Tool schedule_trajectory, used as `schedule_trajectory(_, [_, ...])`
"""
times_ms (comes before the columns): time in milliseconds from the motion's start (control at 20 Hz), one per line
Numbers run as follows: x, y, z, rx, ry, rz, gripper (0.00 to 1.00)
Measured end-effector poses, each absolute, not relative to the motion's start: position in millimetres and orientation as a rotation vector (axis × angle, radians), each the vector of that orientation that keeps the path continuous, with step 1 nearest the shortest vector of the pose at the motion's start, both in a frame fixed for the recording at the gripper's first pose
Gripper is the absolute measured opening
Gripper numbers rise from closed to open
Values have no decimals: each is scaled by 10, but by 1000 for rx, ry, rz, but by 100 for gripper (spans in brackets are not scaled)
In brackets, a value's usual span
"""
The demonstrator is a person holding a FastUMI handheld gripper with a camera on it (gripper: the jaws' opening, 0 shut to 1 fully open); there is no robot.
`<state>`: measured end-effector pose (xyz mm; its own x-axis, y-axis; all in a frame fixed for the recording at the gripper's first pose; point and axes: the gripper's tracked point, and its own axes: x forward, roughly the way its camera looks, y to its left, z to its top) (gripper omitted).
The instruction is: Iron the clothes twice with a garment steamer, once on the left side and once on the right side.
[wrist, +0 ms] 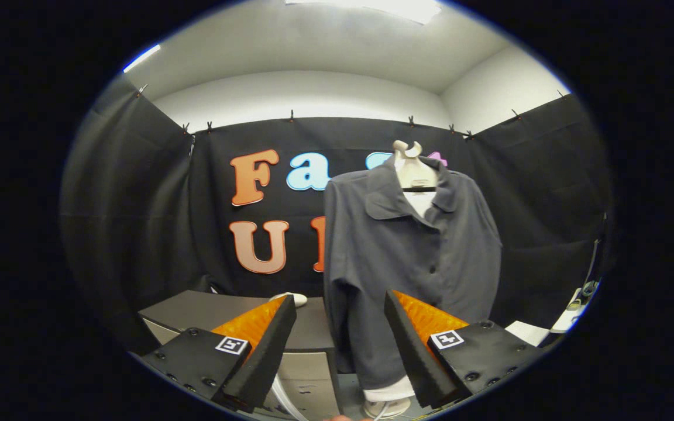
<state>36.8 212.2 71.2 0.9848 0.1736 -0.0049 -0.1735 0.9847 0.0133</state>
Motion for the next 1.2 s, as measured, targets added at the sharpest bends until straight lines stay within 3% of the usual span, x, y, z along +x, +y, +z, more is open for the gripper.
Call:
schedule_trajectory(400, [1509,3429,175,-24,204,281,96])
schedule_trajectory(650, [2117,3703,-798,-108,452,238,97])
schedule_trajectory(950, [2474,3763,-1316,-160,564,205,97])
schedule_trajectory(1150, [2561,3785,-1719,-95,672,183,93])
schedule_trajectory(1200, [2555,3806,-1764,-64,678,189,82])
